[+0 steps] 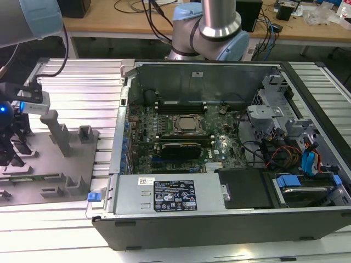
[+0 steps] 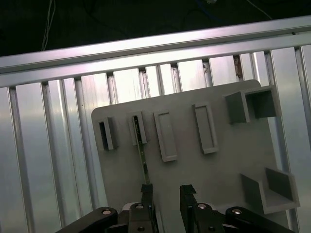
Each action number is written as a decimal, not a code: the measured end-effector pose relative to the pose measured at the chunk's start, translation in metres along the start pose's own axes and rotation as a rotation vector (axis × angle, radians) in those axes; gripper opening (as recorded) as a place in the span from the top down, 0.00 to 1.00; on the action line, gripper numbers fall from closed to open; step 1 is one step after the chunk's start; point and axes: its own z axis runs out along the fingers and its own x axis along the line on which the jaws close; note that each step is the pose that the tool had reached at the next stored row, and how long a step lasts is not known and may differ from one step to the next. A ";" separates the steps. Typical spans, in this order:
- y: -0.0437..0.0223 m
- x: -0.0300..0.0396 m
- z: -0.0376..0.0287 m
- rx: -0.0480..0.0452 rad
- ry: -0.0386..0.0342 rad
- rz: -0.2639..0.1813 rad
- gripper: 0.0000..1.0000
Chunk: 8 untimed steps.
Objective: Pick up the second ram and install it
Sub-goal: 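Pick up the second ram and move it above second insertion slot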
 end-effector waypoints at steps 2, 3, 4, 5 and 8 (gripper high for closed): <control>-0.0001 0.0000 0.0019 -0.0001 0.0000 0.000 0.64; -0.0001 0.0000 0.0030 0.0000 0.0000 0.000 0.64; -0.0001 0.0001 0.0039 0.0000 0.0000 0.000 0.64; -0.0002 0.0001 0.0053 0.0000 0.0000 0.000 0.64; -0.0003 0.0001 0.0086 0.0000 0.0000 0.000 0.64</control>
